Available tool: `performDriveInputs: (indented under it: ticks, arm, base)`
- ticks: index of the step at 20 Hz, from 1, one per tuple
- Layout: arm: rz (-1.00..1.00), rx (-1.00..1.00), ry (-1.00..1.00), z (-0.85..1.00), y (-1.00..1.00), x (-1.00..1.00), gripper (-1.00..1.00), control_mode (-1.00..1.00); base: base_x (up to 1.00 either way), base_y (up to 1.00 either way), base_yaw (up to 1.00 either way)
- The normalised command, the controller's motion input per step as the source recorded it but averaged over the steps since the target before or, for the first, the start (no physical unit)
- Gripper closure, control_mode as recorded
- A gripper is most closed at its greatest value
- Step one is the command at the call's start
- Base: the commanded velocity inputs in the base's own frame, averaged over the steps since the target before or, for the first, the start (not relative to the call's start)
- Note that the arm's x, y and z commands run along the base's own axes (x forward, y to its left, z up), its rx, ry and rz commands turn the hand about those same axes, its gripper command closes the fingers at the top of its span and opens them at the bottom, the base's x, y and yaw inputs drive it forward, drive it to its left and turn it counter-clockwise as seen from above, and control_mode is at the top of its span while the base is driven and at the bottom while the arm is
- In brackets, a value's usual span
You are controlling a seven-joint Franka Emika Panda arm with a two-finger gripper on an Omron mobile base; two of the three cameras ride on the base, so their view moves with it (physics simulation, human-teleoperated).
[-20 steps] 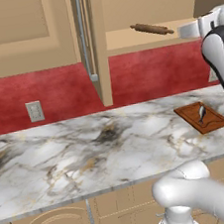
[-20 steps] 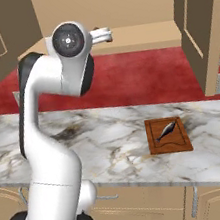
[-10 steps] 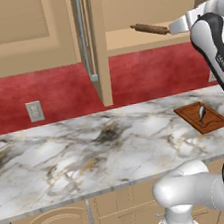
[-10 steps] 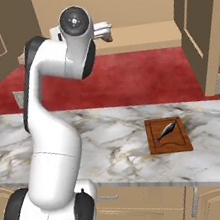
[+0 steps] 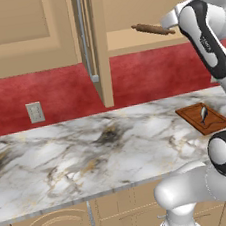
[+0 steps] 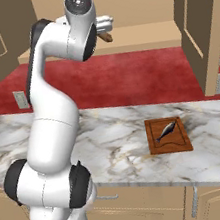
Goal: Open the cabinet, retrieve the rolling pin, and place it next to the meat on the cutting board to prepare for tenderizing.
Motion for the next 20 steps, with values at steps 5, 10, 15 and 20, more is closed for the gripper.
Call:
performDriveInputs:
  ticks: [5, 10, 15, 20]
  arm:
    - [0.00, -0.01, 0.00, -0.08, -0.01, 0.26, -1.00, -1.00]
    - [0.02, -0.04, -0.01, -0.14, -0.04, 0.16, -1.00, -1.00]
    - [0.02, -0.05, -0.06, -0.18, -0.05, 0.02, -1.00, -1.00]
    - [0.01, -0.04, -0.09, -0.16, -0.09, 0.03, -1.00, -1.00]
  base:
    - [0.00, 0.00, 0.00]
    - [0.00, 0.00, 0.00]
    - [0.00, 0.00, 0.00]
    - [0.00, 0.00, 0.00]
